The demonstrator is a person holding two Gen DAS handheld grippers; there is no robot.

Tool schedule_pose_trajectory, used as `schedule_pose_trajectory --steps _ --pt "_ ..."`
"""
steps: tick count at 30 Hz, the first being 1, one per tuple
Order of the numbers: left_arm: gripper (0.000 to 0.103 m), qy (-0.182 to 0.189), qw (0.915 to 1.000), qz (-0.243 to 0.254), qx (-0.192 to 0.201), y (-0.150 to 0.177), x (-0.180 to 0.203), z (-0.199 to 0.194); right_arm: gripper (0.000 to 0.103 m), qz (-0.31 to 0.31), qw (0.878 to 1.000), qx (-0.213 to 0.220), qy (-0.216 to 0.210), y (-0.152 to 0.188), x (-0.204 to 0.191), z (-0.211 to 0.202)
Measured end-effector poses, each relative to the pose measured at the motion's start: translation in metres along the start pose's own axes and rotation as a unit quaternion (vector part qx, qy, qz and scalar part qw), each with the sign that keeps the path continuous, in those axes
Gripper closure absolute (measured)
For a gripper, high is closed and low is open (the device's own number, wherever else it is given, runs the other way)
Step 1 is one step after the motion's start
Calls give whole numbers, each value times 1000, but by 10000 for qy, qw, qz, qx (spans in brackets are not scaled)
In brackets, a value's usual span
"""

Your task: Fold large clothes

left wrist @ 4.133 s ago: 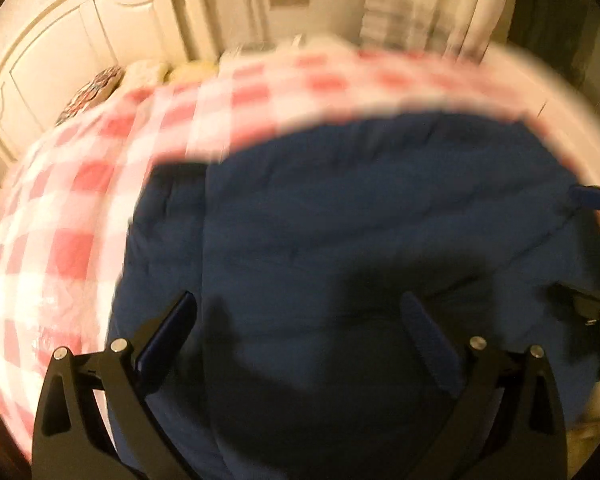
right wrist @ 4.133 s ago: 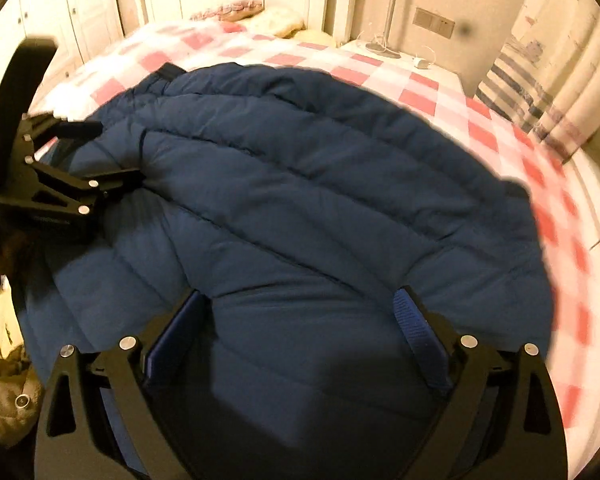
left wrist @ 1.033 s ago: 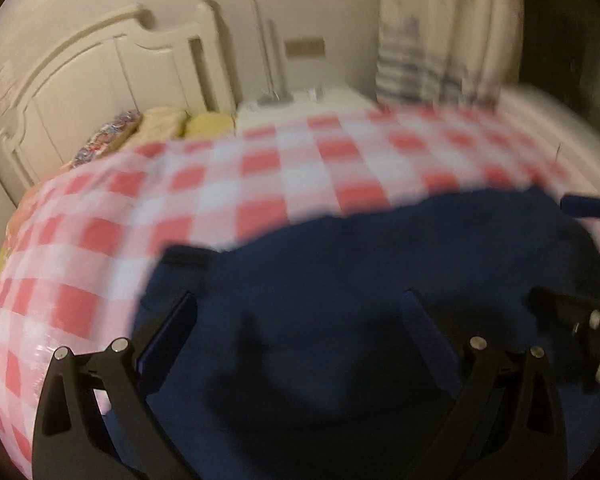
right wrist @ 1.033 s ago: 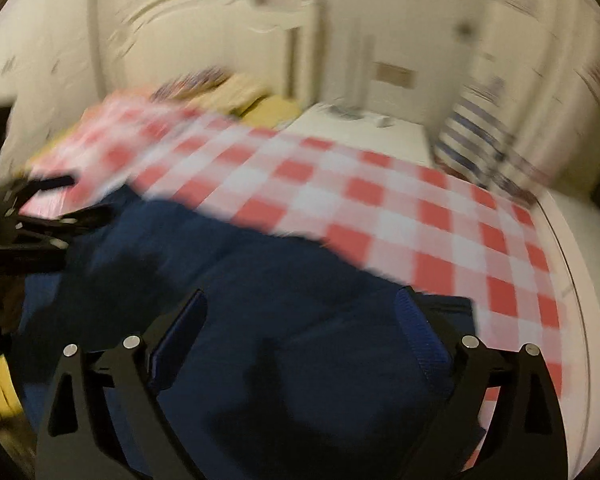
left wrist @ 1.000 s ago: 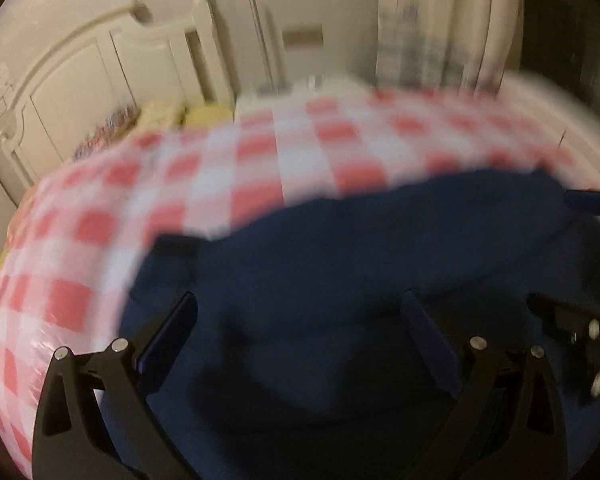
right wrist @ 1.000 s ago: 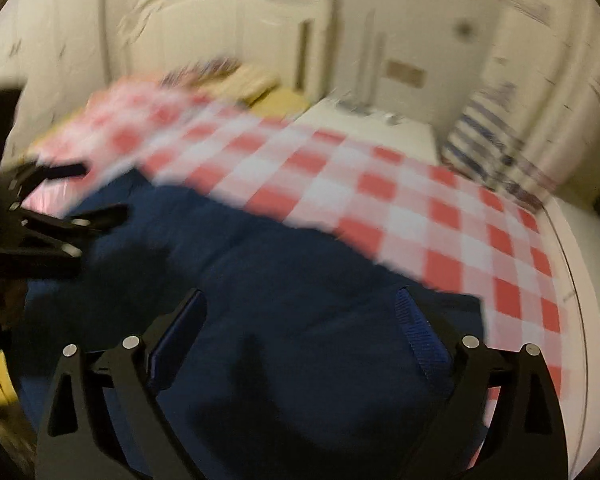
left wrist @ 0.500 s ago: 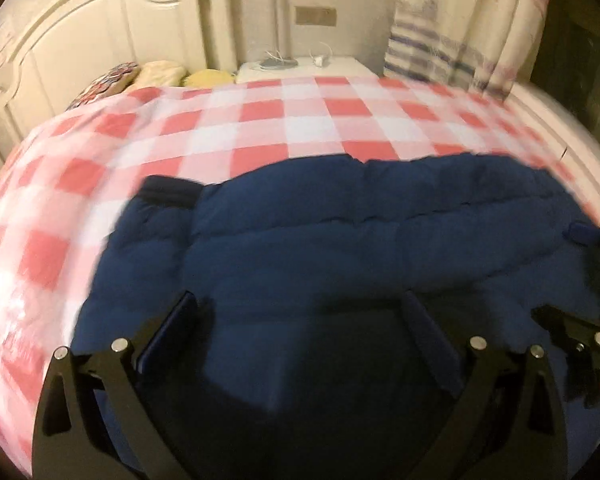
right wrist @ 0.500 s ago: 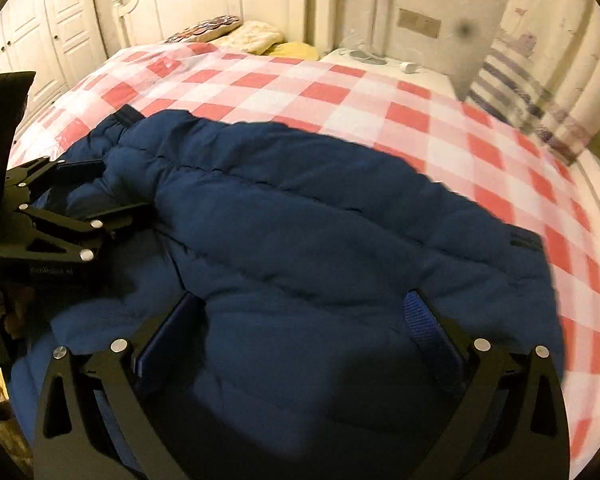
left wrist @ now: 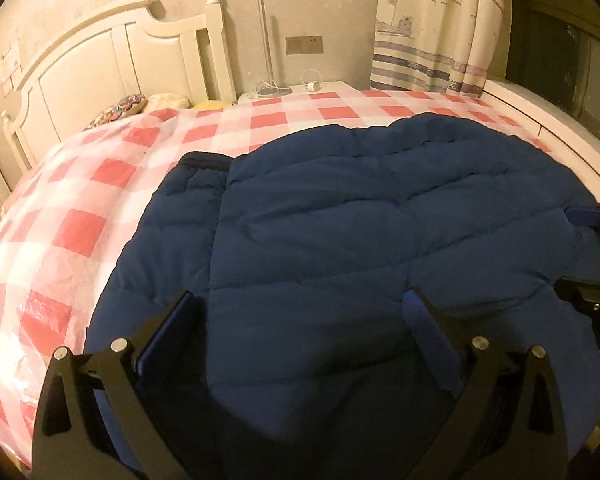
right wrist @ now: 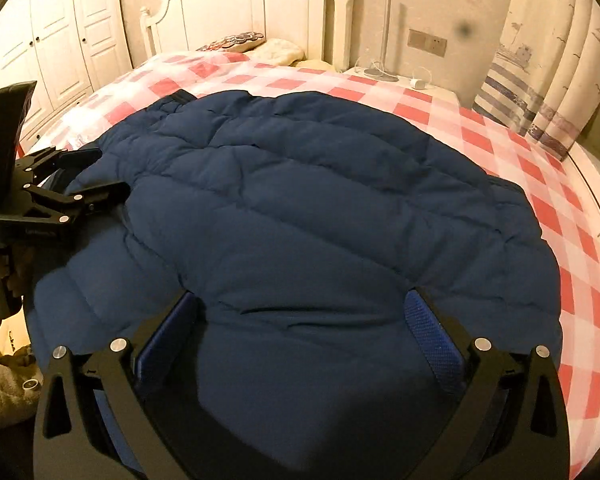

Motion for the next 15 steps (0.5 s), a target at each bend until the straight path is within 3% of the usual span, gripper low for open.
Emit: schedule_pose_trajectory --steps 6,9,12,15 --pt "3 21 9995 -274 -130 0 -7 -14 4 -5 9999 4 156 0 0 -5" --pt "2 383 9982 -457 41 -4 -1 -42 4 -33 9997 163 157 -6 -13 -26" --pt "2 403 9988 -99 275 -3 12 -68 4 -388 9982 449 -32 -8 -39 -54" --pt "2 427 9988 250 27 20 30 -69 4 -690 9964 469 -143 1 -56 -62"
Point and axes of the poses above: each gripper's, at about its wrist camera, not at the fingertips, and z roughly the way its jaws point, x to its right, y to its underside, the point moved 9 cm from there along z, roughly the way its jaws point, and after that the axes turned 11 degrees about x, right-handed, at the moved point
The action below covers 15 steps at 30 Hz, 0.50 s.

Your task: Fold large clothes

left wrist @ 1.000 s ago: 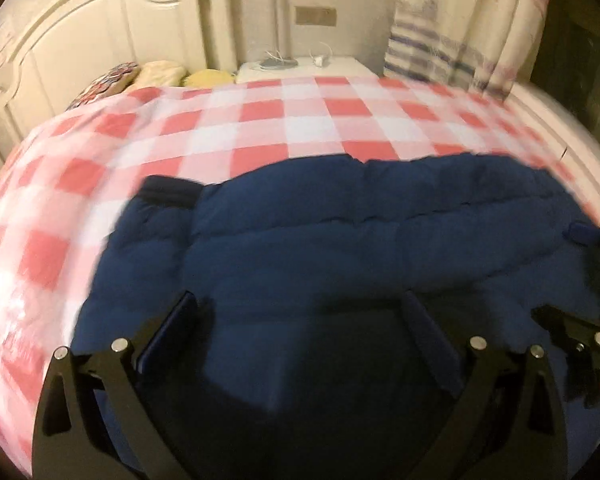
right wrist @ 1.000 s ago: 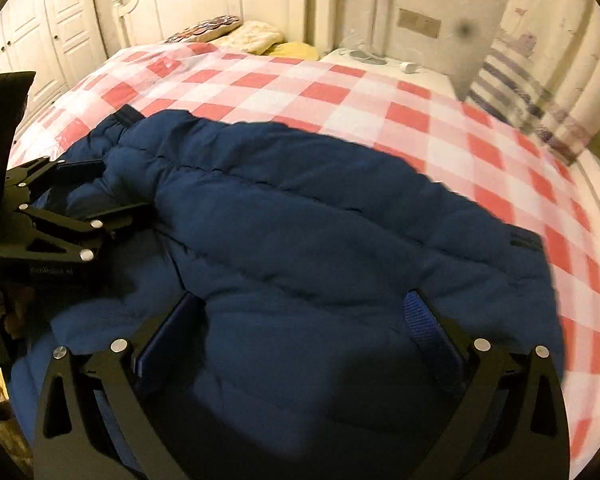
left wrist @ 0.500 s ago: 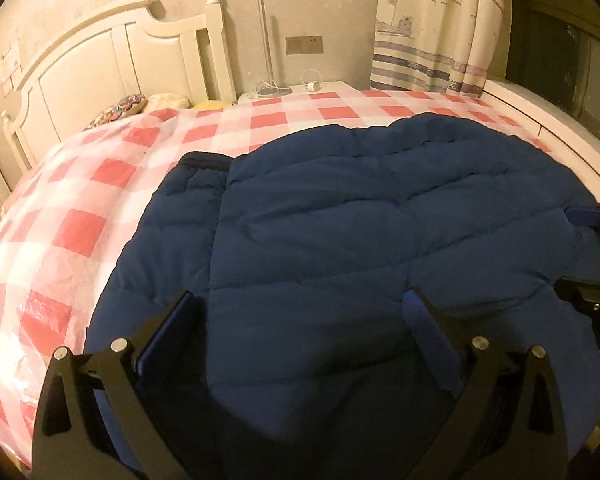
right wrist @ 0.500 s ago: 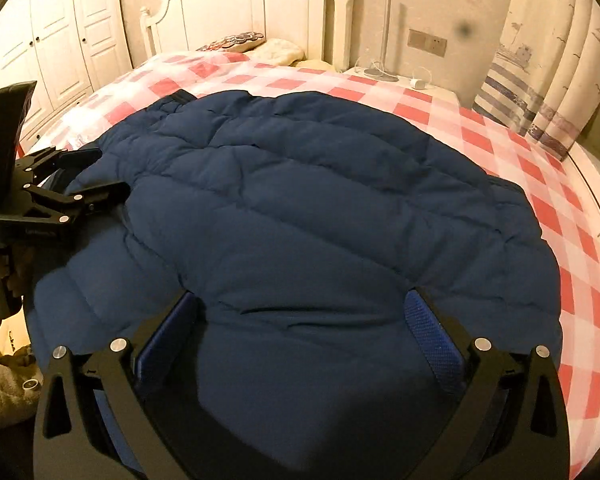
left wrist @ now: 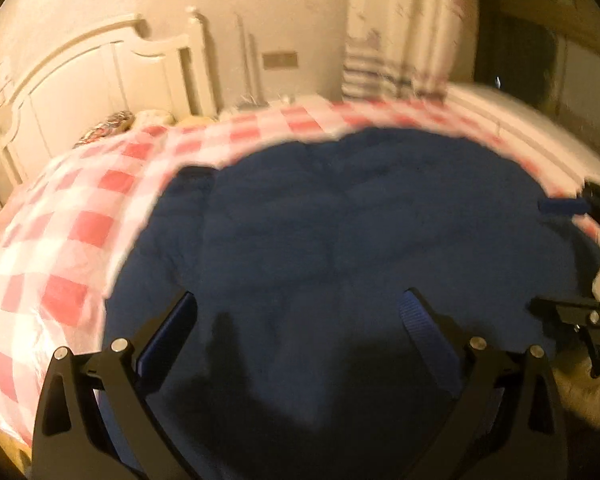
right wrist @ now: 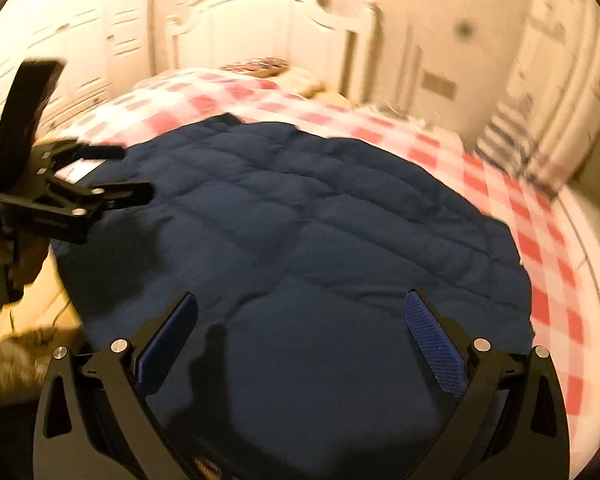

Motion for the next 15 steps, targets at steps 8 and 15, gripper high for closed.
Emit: schedule_pose_trajectory --steps 8,15 --pt "2 -276 9993 263 64 22 7 15 4 137 9997 -178 74 31 0 25" --pt "2 -305 9991 285 77 25 7 15 4 159 9996 -203 128 29 0 17"
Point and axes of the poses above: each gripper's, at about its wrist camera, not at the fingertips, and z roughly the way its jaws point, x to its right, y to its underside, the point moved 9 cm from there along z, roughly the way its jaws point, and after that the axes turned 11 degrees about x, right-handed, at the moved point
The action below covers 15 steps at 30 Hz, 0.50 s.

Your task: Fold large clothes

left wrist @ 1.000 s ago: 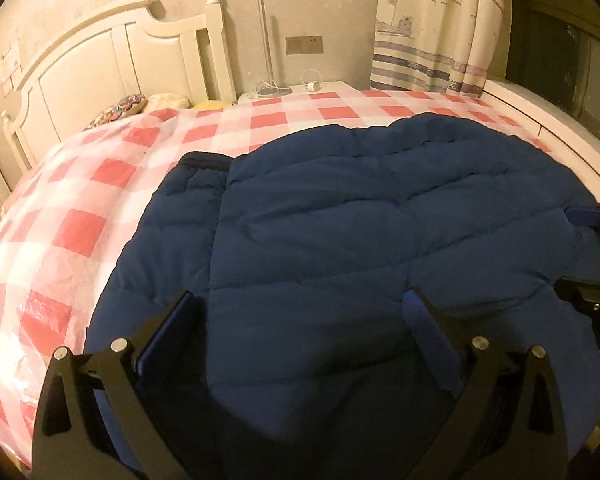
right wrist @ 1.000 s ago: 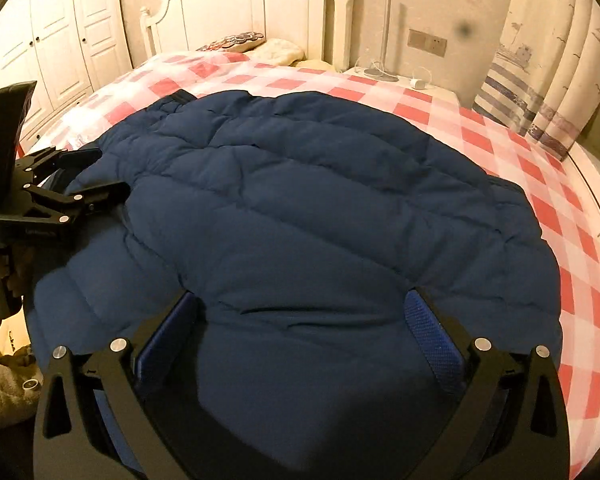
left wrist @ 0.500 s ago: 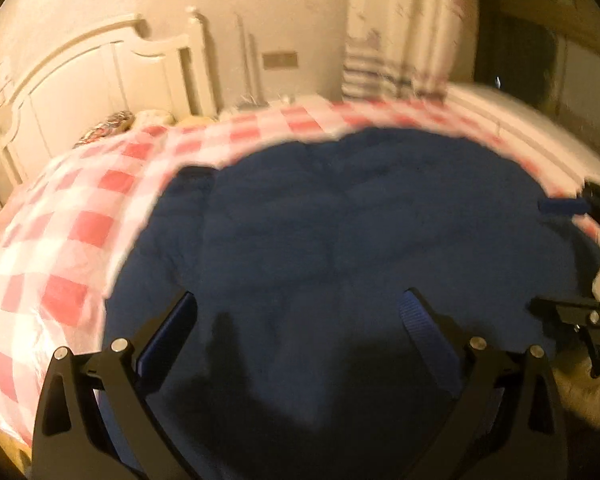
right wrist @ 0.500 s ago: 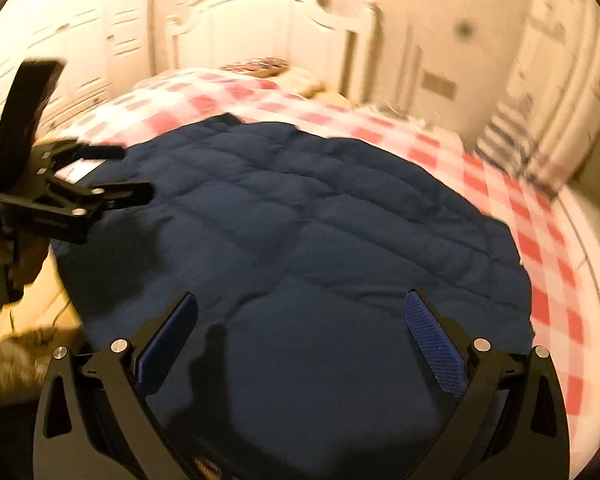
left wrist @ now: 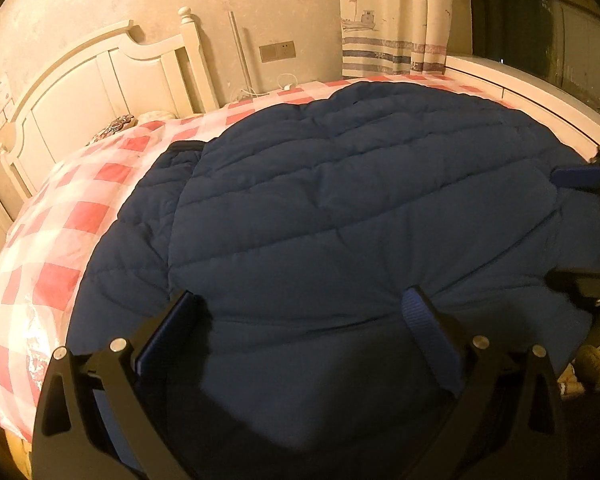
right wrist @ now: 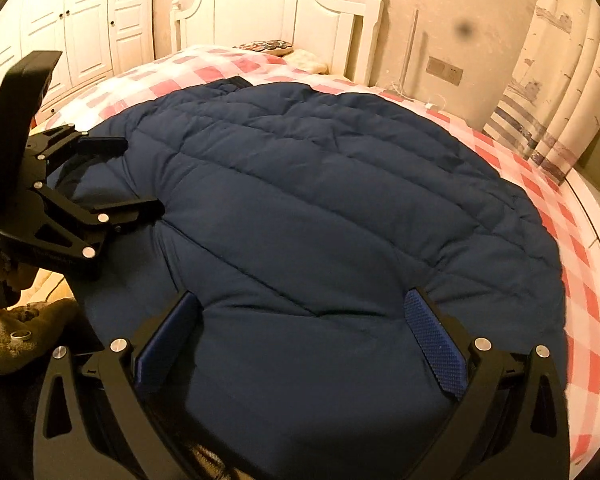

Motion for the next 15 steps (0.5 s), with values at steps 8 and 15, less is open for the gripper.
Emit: schedule_pose_trajectory --steps 8,15 --pt "2 15 10000 -21 41 -1 -1 -1 4 552 9974 320 334 16 36 -28" --pt "2 14 10000 -11 37 0 -1 -1 4 577 9972 329 334 24 37 -19"
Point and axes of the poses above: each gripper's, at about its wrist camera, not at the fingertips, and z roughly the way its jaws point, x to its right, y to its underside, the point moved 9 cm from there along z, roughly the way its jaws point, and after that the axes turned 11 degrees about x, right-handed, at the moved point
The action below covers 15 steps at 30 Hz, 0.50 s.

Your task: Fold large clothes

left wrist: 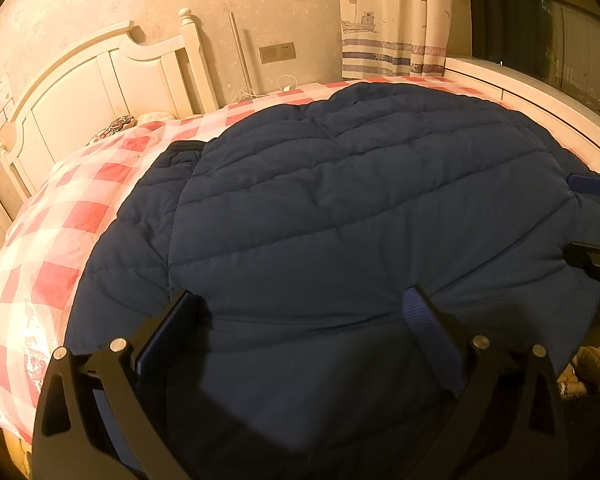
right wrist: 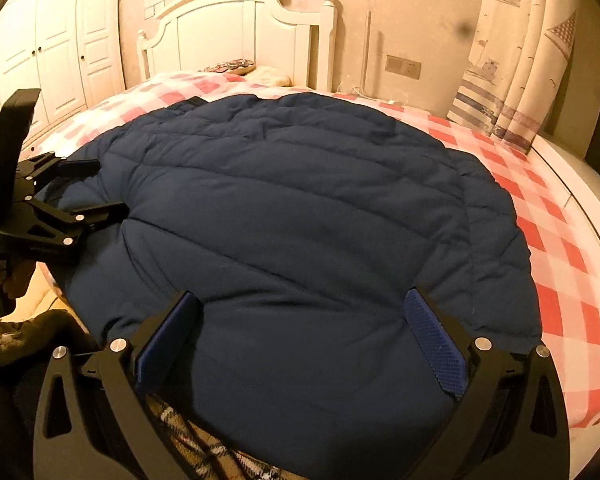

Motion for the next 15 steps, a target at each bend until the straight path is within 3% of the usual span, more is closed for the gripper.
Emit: schedule_pose_trajectory --steps 6,9,11,14,15 --pt "2 -7 10000 -5 -4 0 0 0 4 186 9998 106 -62 -5 0 -19" --pt "2 -4 10000 -6 2 0 0 0 4 517 9976 396 -243 -4 8 -43" --pt "2 -5 10000 -2 -2 0 0 0 4 714 9955 617 -48 0 24 -61" --pt "2 -3 10000 -7 1 0 0 0 4 1445 9836 1064 173 9 60 -90" --pt "2 -5 10000 -8 7 0 0 0 4 1929 9733 1217 268 18 80 -100"
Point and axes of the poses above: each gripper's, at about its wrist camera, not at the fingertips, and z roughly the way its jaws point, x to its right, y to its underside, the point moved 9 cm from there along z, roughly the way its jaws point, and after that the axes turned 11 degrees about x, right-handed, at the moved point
